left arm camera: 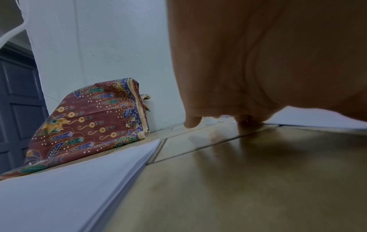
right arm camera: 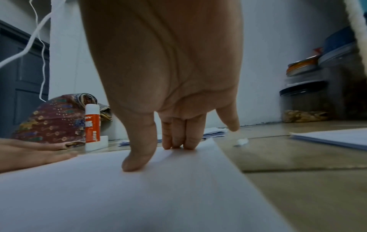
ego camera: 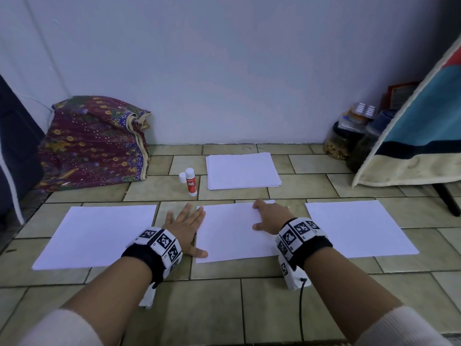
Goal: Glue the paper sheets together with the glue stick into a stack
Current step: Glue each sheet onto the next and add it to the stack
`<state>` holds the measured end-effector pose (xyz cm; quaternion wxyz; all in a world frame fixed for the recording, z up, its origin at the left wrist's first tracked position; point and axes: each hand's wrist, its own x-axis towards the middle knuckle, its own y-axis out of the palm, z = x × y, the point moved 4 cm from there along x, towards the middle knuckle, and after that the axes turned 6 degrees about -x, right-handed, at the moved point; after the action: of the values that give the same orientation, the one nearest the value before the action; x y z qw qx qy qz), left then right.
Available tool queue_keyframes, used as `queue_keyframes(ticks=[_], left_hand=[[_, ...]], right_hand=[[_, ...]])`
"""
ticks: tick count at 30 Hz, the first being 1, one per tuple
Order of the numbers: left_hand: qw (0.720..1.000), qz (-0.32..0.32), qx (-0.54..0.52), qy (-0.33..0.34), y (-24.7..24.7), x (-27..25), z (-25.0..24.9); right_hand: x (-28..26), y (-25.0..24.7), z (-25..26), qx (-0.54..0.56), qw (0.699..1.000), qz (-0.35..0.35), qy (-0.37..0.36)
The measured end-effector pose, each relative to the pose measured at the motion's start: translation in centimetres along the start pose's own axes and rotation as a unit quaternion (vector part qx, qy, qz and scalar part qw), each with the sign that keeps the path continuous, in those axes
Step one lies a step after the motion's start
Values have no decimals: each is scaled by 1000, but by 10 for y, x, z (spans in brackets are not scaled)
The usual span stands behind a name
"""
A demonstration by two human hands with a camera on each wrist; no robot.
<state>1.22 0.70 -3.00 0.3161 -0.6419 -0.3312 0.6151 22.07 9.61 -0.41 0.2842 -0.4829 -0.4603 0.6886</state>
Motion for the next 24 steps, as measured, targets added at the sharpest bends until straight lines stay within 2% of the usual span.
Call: queue_keyframes(ticks=[8, 10, 13, 15, 17, 21, 24], left_hand=[[1000, -14, 15, 0, -8, -5, 0], [999, -48, 7, -10, -22, -8, -5], [990, -136, 23, 5, -42, -10, -22], [987, -153, 8, 55, -43, -12, -40], [986, -137, 6, 98, -36, -11, -55], [990, -116, -10, 86, -33, -15, -60], [990, -125, -33, 60, -35, -16, -54]], right_hand=[[1, -5, -1, -59, 997, -18, 40], [-2, -5, 4, -115, 992, -35, 48], [-10, -6, 17, -189, 979, -61, 51], [-11, -1, 27, -170, 984, -49, 38], [-13, 3, 39, -136, 989, -42, 29], [-17, 8, 61, -117, 992, -41, 23], [-17, 17, 82, -75, 996, -22, -43]])
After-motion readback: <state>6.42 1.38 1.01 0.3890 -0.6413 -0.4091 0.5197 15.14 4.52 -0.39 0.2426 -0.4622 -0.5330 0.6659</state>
